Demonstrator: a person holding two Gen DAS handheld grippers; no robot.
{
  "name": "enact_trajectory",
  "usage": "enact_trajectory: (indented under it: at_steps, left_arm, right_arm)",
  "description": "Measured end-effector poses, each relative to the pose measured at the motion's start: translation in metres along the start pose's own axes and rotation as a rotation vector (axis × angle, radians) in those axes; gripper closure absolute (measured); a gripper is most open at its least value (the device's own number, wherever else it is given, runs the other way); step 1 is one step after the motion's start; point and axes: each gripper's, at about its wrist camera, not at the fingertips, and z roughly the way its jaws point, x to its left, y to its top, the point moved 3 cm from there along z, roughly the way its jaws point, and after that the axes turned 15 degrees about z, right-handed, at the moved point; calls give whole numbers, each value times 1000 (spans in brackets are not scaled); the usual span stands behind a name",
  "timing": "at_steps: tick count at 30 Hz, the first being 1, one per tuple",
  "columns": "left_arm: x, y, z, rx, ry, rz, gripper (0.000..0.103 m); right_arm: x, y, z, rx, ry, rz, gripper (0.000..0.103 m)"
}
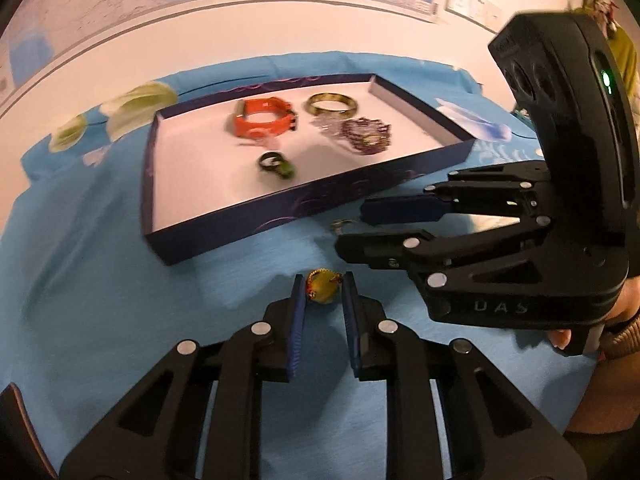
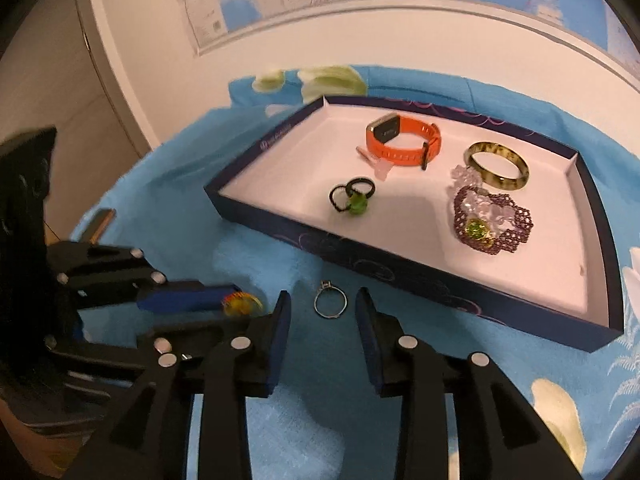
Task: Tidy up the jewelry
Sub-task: 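Grasp the silver ring with the right tool while the left tool holds the yellow-stone ring, then carry the silver ring with the right tool while the left tool carries the yellow-stone ring into the box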
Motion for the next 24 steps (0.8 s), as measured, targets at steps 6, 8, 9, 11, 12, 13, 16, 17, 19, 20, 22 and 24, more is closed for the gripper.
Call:
enact_trajectory:
  at_steps: [6, 8, 9, 11, 12, 13, 16, 17, 19, 20, 22, 24]
  left_arm:
    - [5, 2, -5, -28, 4, -22, 84]
    - [4, 5, -6, -39, 6, -22, 84]
    - [4, 6, -7, -43, 6, -21, 84]
    - [3, 9, -8, -52, 9, -18, 84]
    - [2, 10, -9, -55, 13, -16, 84]
    - [1, 11, -10, -59, 15, -14, 84]
    - [0, 15, -11, -68, 17, -13, 84]
    - [0, 16, -12, -71, 22, -12, 84]
    - [0, 19, -13, -76, 25, -12, 84]
    - [-1, 20, -13, -80, 25, -14, 84]
    - [-1, 23, -14, -87, 33, -15, 84]
    - [0, 25, -15, -92, 39, -18, 84]
  right_arm:
    - [2, -2, 0, -18, -84, -45, 88]
    - [2, -3, -1, -22, -85, -51, 88]
    - [1, -4, -3, -26, -79, -44, 88]
    - [-4, -5, -9, -37, -63, -25, 88]
    - [-6, -4, -11, -43, -59, -17, 88]
    - [-8, -4, -14, -49, -51, -10, 88]
    - [-14, -5, -25, -70, -27, 16, 88]
    - [-16, -5, -29, -79, -22, 22, 88]
    - [-18, -4, -36, -94, -18, 30, 88]
    - [-19, -3, -39, -103, -19, 32, 88]
    - [-21, -2, -46, -120, -15, 39, 88]
    - [-23, 0, -51, -133, -6, 49, 88]
